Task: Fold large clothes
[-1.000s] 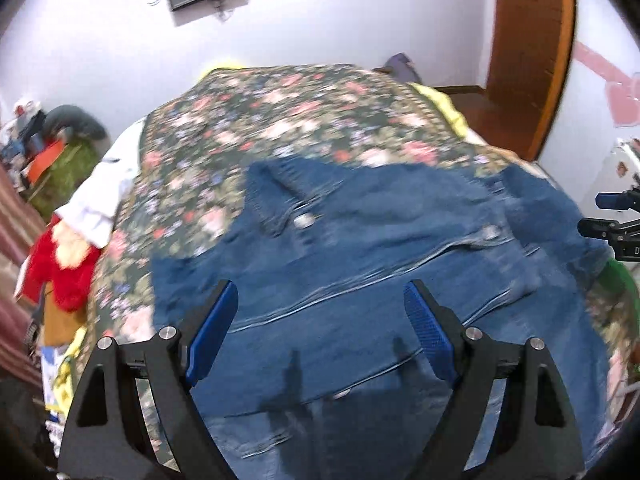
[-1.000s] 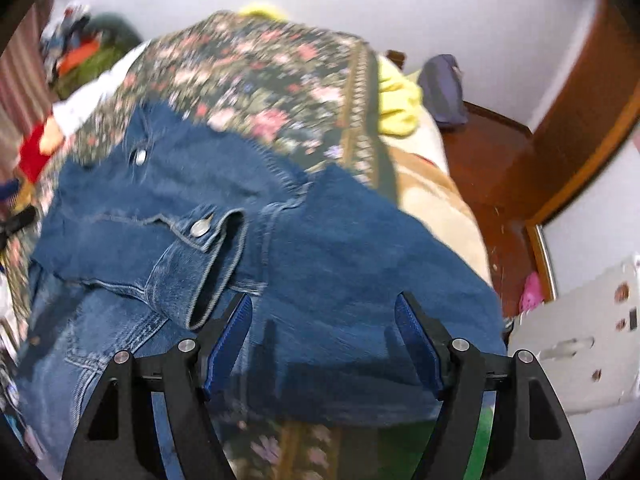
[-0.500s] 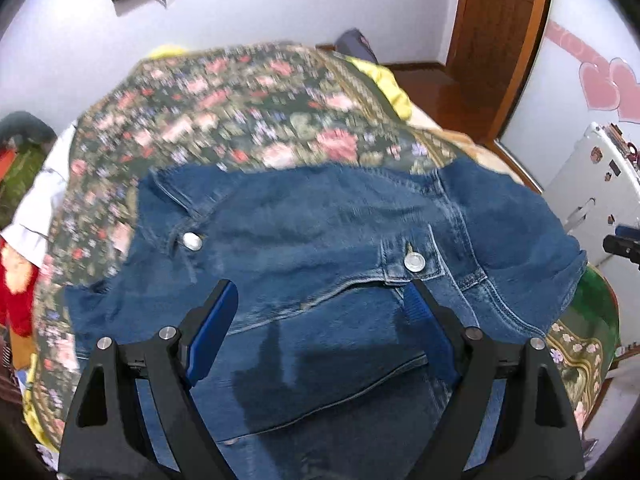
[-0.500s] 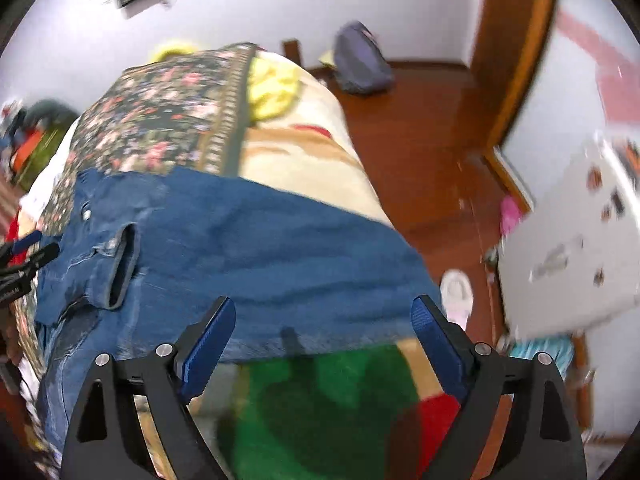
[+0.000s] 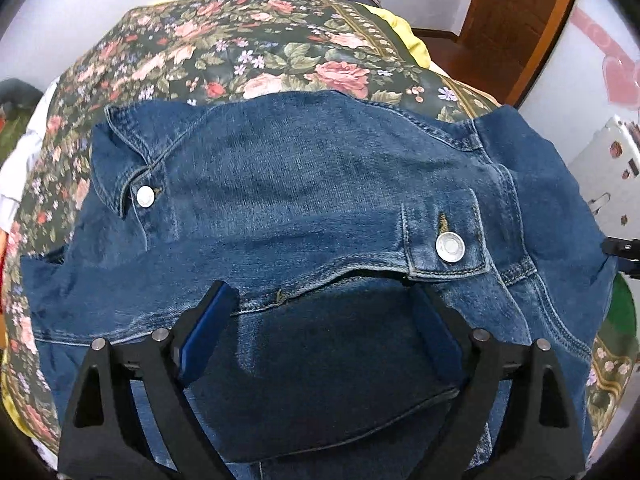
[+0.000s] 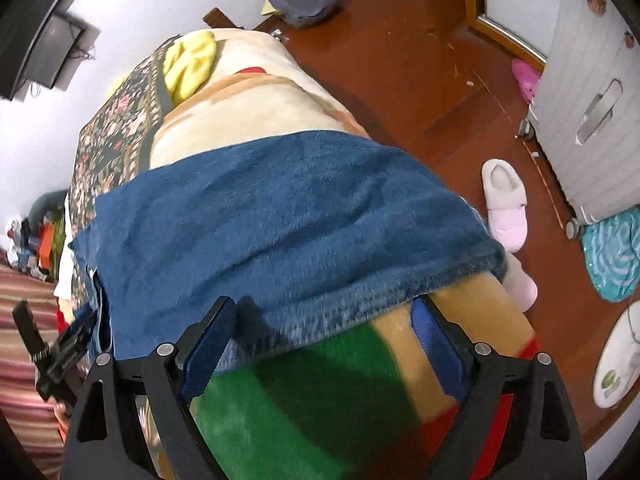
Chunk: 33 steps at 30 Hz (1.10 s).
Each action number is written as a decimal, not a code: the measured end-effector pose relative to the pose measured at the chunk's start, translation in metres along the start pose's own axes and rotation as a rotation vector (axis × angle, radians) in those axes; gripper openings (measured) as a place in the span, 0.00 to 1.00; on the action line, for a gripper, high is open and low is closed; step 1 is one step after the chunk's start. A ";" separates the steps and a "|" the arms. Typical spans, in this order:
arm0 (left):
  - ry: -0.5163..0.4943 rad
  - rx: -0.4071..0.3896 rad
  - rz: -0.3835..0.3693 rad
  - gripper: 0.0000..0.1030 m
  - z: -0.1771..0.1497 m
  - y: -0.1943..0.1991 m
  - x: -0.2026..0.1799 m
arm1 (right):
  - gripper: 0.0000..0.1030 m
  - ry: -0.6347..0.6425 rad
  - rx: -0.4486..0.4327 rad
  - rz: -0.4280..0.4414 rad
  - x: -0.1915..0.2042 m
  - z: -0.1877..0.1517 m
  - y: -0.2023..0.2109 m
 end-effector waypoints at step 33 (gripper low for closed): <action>0.116 -0.336 0.105 0.88 -0.038 0.157 0.086 | 0.10 0.507 -0.410 0.223 0.280 -0.016 0.145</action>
Point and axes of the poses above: each gripper's, at about its wrist camera, not at the fingertips, and y roughly against the way its jaws point, x to its left, z to its top, the point moved 2 cm from there along -y, roughly the way its jaws point, and after that the axes turned 8 degrees about -z, right-handed, at the moved point
